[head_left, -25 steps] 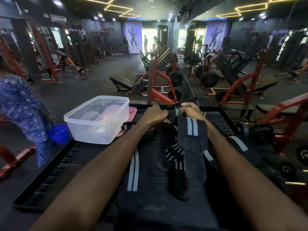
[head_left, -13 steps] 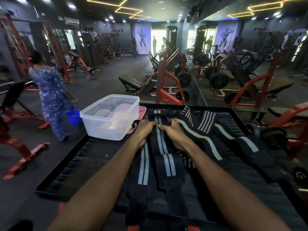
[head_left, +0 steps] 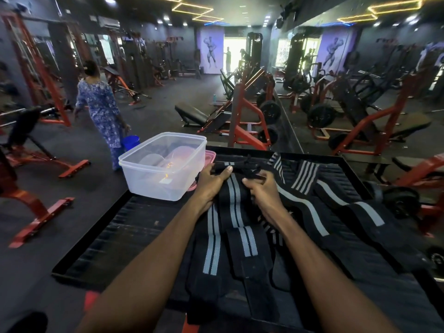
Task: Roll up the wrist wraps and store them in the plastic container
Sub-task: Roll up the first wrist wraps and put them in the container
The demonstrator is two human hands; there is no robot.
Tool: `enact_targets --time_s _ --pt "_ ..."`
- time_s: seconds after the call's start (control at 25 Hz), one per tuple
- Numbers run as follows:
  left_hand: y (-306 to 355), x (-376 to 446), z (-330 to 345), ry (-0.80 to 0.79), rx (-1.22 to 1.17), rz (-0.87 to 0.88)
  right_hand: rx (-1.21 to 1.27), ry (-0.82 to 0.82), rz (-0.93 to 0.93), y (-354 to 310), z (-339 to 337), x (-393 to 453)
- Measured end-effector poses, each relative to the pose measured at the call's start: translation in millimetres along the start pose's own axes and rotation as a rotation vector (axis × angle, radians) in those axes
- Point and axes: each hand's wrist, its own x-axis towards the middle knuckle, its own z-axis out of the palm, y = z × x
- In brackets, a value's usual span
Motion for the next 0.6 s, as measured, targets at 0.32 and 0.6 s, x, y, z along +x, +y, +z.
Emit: enact_targets --time_s 0.32,0.6 --pt "5.4 -2.2 4.3 -0.364 -0.17 -0.189 0.066 0.021 -0.274 -1.9 -8.0 4.8" --pt "-10.2 10.3 1.3 -0.188 -0.026 0.037 0.012 -0.011 -0.185 -10.0 -5.7 3.5"
